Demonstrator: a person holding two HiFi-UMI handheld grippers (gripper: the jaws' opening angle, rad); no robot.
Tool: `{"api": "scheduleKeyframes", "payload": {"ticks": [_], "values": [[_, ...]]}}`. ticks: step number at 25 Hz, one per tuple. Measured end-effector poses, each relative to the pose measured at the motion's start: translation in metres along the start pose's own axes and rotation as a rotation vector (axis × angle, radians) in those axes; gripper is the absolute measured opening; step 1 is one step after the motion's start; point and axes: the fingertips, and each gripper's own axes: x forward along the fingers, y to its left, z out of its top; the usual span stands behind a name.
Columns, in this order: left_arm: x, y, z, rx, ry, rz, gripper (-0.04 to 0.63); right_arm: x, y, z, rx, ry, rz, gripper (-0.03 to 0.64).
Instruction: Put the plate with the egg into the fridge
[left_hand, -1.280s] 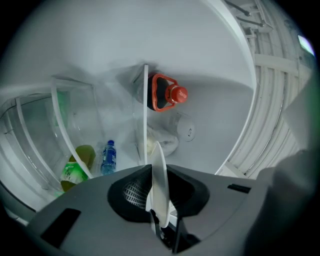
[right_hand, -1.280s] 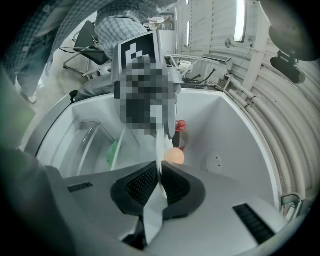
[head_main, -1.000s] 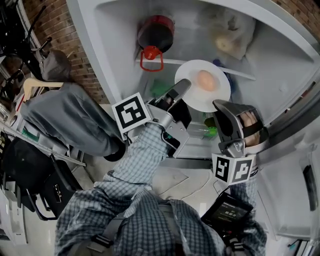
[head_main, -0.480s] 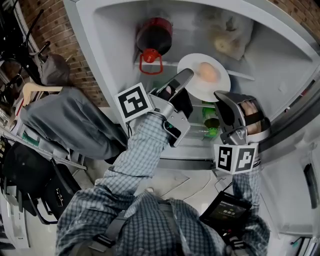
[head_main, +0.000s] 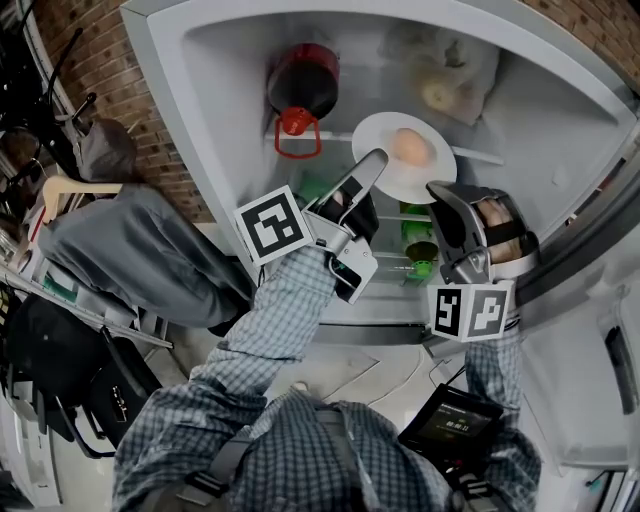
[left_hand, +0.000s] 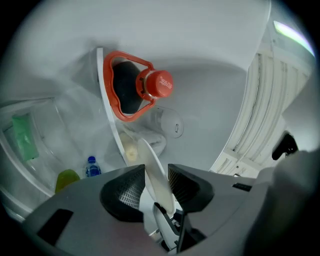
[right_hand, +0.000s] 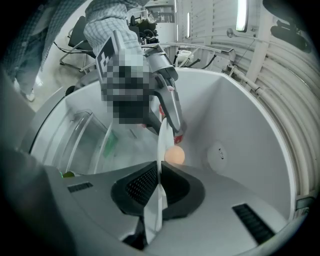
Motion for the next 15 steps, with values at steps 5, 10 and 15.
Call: {"api": "scheduleKeyframes", "payload": {"ticks": [5,10,15], "values": [[-0.004,0.003,-0.004,0.057,0.028,0.017,0.127,0.006,0.001,-0.001,-0.013,0.008,0.013,0.020],[-0.011,0.003,-0.011,0.094,0.054,0.013,0.127,0.015,-0.001,-0.006,-0.027,0.048,0.013,0.020],[-0.026,0.007,-0.022,0.159,0.093,0.042,0.127,0.026,-0.003,-0.006,-0.031,0.061,0.019,0.020]]}}
